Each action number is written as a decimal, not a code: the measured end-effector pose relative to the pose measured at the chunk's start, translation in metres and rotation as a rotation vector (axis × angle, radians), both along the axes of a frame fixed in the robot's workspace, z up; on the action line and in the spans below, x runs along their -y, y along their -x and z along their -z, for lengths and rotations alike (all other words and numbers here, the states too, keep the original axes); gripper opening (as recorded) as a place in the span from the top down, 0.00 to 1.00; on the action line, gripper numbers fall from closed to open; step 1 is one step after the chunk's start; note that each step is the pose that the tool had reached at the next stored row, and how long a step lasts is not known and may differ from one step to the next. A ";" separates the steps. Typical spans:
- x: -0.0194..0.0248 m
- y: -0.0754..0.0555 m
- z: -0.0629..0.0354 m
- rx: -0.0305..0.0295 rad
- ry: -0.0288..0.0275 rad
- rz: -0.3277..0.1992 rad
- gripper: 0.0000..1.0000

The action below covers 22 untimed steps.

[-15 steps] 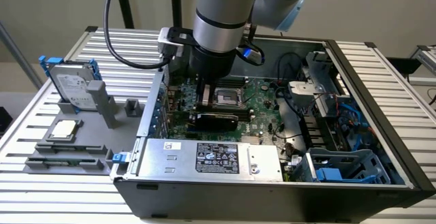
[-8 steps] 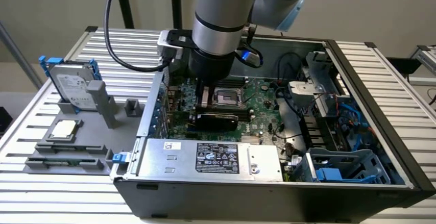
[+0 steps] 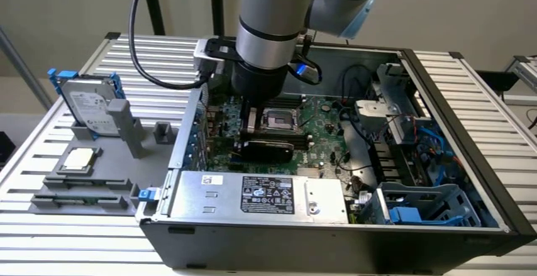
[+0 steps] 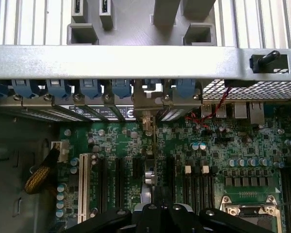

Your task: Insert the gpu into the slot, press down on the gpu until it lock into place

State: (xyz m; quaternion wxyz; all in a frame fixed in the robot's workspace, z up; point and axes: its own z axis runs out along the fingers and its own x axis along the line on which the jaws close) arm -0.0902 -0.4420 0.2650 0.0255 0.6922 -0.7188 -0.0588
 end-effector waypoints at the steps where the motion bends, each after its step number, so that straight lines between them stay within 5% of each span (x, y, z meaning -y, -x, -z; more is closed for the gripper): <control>1: 0.0001 0.000 0.0000 0.0000 -0.0001 0.000 0.89; 4: -0.0004 0.000 -0.0038 0.0019 -0.0030 0.000 0.89; 11: -0.0002 0.005 -0.0171 0.0000 0.0010 -0.002 0.89; 18: -0.0001 0.012 -0.0173 -0.0138 0.0247 -0.018 0.89; 22: -0.0001 0.011 -0.0208 -0.0167 0.0267 -0.021 0.89</control>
